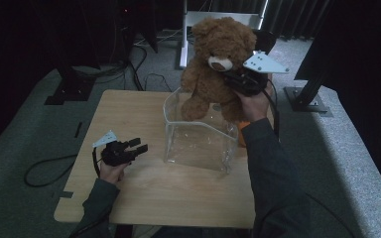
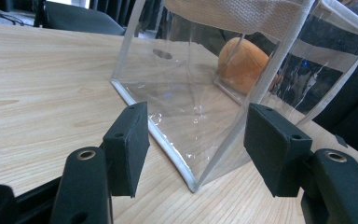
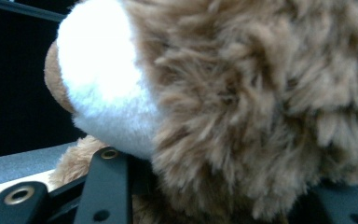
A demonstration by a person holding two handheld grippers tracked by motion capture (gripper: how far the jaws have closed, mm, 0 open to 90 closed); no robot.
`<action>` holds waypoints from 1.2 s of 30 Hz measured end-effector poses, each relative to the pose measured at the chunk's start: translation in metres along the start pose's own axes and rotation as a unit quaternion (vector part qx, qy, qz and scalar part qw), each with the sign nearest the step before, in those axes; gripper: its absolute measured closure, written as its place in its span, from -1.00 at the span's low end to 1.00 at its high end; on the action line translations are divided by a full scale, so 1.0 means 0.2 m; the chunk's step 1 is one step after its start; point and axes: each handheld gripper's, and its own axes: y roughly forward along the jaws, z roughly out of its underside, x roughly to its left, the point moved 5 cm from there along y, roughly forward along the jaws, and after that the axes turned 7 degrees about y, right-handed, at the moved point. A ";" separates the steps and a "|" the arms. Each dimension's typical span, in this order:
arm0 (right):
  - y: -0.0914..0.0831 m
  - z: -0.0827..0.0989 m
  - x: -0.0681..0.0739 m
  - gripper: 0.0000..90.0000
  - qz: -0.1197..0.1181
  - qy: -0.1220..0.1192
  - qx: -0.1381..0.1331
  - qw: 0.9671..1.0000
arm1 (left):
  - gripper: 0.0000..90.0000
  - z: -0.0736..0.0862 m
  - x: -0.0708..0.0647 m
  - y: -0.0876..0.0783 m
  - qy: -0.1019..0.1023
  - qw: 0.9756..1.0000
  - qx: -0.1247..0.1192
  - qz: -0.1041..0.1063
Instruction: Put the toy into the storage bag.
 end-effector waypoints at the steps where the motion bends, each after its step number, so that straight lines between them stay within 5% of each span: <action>1: 0.01 0.00 0.01 0.13 -0.003 -0.001 0.000 1.000 | -0.09 0.00 0.00 0.00 0.000 1.000 0.000 0.000; 10: 0.09 -0.01 0.12 0.12 -0.033 -0.012 0.003 0.999 | -0.09 0.00 0.00 -0.01 0.000 1.000 -0.004 -0.001; 21: 0.15 0.03 0.08 0.12 -0.006 0.004 0.011 1.000 | -0.09 0.00 0.00 -0.01 -0.001 1.000 -0.004 -0.001; 36: 0.25 0.05 0.20 0.12 -0.035 0.005 0.018 0.999 | -0.09 0.00 0.00 -0.01 0.000 1.000 -0.005 -0.002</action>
